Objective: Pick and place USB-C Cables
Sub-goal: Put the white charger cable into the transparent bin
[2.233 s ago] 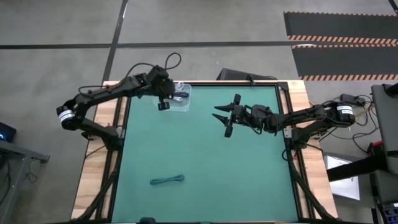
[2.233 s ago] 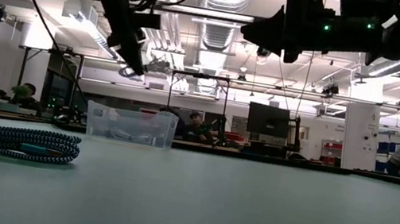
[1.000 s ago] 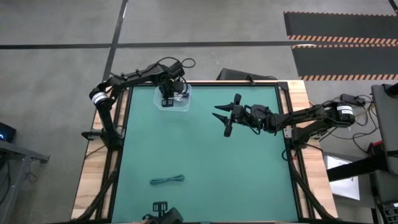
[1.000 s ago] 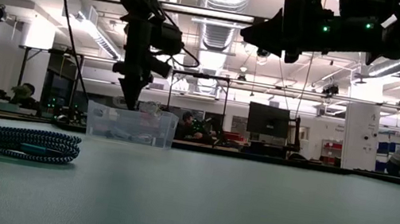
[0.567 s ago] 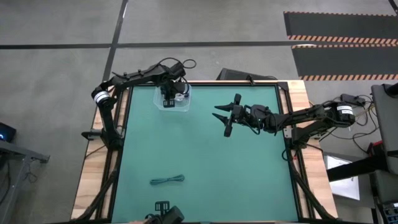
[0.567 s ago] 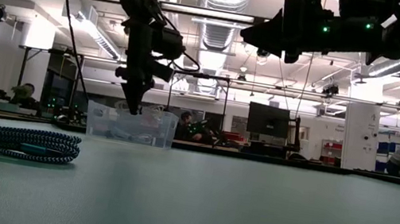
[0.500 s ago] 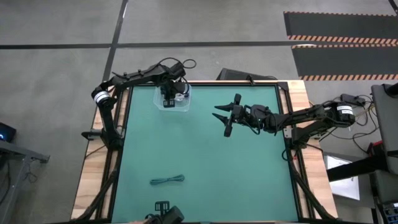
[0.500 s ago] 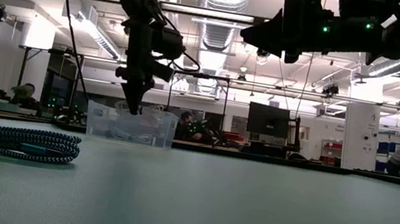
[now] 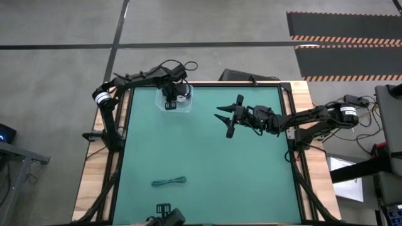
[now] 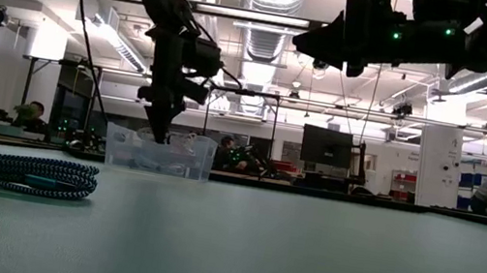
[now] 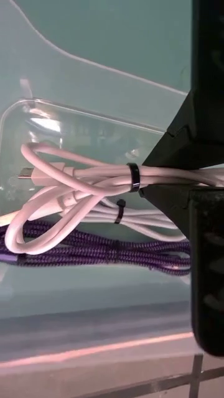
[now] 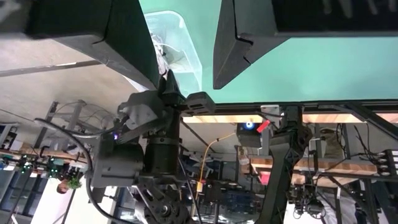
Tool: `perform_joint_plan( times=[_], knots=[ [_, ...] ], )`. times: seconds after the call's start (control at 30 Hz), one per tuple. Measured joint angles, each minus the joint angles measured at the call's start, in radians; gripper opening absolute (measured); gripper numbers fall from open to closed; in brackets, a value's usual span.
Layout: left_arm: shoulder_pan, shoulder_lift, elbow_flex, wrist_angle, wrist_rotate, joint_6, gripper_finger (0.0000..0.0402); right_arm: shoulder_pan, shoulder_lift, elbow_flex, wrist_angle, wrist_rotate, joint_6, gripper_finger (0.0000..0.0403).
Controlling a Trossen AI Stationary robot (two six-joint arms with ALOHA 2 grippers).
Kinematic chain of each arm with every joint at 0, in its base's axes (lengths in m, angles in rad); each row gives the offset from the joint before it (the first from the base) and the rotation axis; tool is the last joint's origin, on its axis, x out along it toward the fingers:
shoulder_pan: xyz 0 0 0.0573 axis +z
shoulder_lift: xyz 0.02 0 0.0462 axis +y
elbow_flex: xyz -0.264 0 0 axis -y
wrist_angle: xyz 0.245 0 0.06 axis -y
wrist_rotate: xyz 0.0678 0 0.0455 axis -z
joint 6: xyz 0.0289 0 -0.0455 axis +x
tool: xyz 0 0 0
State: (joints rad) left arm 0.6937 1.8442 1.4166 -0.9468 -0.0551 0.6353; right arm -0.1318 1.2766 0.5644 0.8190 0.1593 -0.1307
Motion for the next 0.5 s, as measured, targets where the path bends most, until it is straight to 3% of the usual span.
perform_joint_plan(
  times=[0.5],
  knots=[
    [0.0,0.0,-0.043,0.065,-0.001,0.008,0.0011,0.0,0.0,0.0,-0.008,-0.001,0.015,0.0144]
  ],
)
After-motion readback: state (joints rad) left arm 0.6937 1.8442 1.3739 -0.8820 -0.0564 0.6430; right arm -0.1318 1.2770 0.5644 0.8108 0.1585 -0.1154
